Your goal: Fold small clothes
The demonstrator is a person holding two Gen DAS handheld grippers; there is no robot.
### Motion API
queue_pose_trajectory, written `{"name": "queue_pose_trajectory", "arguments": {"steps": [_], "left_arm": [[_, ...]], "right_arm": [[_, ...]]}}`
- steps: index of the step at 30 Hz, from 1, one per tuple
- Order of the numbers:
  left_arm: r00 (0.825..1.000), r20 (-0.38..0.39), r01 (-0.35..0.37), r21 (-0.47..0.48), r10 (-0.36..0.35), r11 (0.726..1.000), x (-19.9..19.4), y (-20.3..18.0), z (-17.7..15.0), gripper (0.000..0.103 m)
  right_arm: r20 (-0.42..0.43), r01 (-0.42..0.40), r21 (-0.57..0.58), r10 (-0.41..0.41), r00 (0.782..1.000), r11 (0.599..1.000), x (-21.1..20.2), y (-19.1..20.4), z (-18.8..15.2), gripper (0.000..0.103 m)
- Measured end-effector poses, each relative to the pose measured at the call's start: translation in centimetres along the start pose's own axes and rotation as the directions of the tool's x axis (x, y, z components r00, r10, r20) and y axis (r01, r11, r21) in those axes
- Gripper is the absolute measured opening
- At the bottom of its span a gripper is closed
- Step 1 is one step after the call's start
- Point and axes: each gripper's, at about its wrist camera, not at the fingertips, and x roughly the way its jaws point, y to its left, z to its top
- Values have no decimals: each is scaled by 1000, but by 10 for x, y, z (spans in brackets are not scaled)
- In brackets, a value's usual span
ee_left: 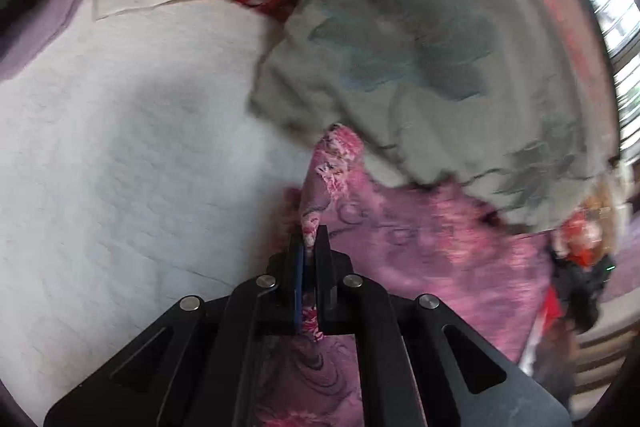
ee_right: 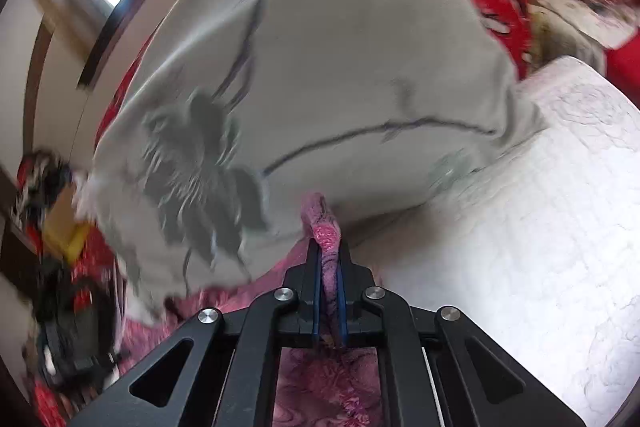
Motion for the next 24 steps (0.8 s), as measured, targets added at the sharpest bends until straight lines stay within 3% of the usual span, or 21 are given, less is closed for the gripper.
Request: {"name": "queue_pose_trajectory", "arguments": {"steps": [2, 5, 6, 9, 10, 11, 12, 13, 16, 17, 21, 24], "left_arm": [[998, -56, -40, -12, 40, 999, 15, 4, -3, 3], [998, -64, 6, -60, -10, 998, 6, 10, -7, 4], [998, -49, 26, -67, -30, 997, -6, 11, -10, 4], [993, 2, 120, -48, -120, 992, -46, 8, -31, 7], [988, 12, 158, -47, -157, 986, -54, 7, -42, 9], [984, 15, 178, -48, -178, 983, -58, 5, -51, 18], [984, 2, 177, -43, -177, 983, -59, 2, -64, 27], [989, -19, 149, -33, -150, 988, -54, -2, -73, 27], [988, -150, 31, 6, -29, 1000, -26, -6, -100, 27], [989, -146, 30, 7, -28, 1000, -28, -5, -103, 27], [991, -66, 112, -77, -117, 991, -78, 14, -115, 27], [983, -54, 166, -138, -175, 976, -102, 32, -139, 35]], "right_arm": [[-50, 49, 27, -47, 998, 998, 16, -9, -2, 6], [-215, 160, 23, -151, 965, 987, 51, -15, -17, 13], [-204, 173, 7, -168, 964, 985, 47, -12, -20, 14], [-108, 112, -67, -119, 987, 991, 10, 5, -25, 17], [-98, 59, -90, -67, 993, 994, -2, 11, -30, 23], [-102, -1, -113, -10, 995, 994, -13, 18, -39, 32], [-117, -27, -125, 13, 993, 992, -17, 21, -47, 37], [-151, -49, -140, 28, 988, 989, -17, 23, -57, 41], [-299, 28, -232, -98, 949, 972, 9, 29, -95, 39], [-254, 44, -270, -115, 960, 962, 2, 35, -100, 39], [-291, 8, -181, -62, 955, 983, -30, 32, -98, 39], [-239, 32, -162, -71, 968, 986, -76, 11, -101, 52]]}}
